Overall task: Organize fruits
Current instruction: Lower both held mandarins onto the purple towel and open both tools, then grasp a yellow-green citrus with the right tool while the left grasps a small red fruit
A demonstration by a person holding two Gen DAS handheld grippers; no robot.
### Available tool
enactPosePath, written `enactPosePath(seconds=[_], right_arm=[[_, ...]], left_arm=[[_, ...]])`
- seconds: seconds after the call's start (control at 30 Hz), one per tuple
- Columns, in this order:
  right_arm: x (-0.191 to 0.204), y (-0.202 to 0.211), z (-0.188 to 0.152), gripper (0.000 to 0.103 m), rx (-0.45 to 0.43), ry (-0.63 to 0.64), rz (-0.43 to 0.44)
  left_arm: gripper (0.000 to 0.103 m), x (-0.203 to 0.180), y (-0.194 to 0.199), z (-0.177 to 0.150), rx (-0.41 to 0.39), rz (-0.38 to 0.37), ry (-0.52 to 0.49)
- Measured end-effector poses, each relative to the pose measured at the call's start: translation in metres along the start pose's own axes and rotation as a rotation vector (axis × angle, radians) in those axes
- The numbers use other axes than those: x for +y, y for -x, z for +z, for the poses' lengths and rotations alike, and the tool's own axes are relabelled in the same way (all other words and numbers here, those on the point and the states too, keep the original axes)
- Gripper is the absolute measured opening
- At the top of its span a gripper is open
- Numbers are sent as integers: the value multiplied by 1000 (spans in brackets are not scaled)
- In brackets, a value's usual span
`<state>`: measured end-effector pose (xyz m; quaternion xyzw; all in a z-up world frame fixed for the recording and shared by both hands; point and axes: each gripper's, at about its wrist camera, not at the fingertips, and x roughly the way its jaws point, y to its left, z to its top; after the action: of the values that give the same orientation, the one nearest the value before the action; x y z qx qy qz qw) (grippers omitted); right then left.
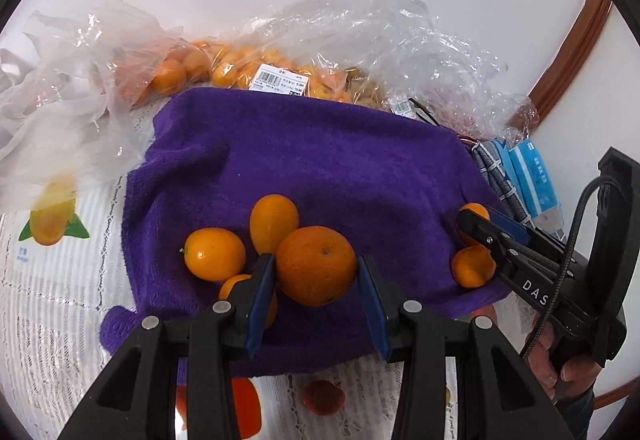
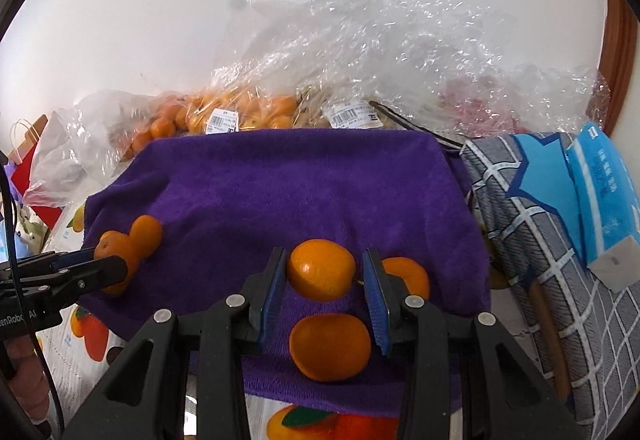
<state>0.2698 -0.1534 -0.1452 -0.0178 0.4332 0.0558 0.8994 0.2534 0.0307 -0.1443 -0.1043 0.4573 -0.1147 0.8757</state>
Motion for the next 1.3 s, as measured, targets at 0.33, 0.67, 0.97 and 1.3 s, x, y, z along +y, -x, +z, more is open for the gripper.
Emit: enactPosePath(seconds=[0.33, 0.67, 0.97, 1.3], right_arm=[[-2, -9, -3, 35, 23, 8, -6], [-4, 25, -15, 37, 20, -9, -24], [11, 56, -36, 46, 11, -32, -38], [35, 62, -68, 46, 55, -53, -8]], left_arm=[[40, -3, -6, -1, 9, -1, -19], [41, -9, 1, -2, 21, -7, -23], [46, 4, 45, -14, -43, 20, -21], [45, 48, 74, -49, -59, 75, 37]])
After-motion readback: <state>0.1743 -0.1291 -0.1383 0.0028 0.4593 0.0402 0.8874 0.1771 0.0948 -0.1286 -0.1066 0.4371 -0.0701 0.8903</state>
